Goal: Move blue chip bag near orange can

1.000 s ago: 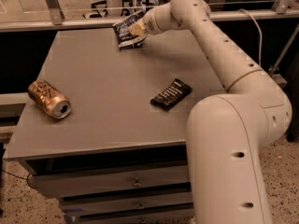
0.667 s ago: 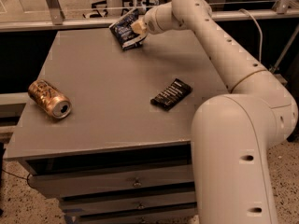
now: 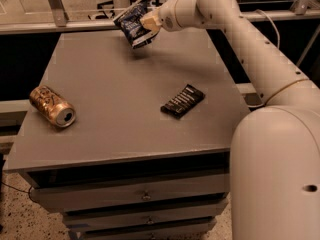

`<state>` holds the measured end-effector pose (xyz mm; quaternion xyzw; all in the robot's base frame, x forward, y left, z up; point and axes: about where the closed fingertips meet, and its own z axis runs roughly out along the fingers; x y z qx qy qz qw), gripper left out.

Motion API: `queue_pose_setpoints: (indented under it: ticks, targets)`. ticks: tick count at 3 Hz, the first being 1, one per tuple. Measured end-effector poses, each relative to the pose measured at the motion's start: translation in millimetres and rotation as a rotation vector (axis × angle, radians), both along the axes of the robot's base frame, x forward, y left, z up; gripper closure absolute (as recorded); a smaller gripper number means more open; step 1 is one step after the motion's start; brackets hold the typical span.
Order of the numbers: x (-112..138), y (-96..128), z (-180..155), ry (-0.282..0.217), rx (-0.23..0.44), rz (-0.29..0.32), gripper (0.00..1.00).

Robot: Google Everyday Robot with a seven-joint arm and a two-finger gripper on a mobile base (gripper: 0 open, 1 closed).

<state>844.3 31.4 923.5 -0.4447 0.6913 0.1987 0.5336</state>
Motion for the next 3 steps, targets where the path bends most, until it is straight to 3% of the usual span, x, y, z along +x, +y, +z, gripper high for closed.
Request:
queue_pose_setpoints:
  ticks: [2,3]
  targets:
    - [-87,24,24,-0.051,0.032,0.268,1.0]
    - [-125,41,15,-0.02,0.041,0.376,1.0]
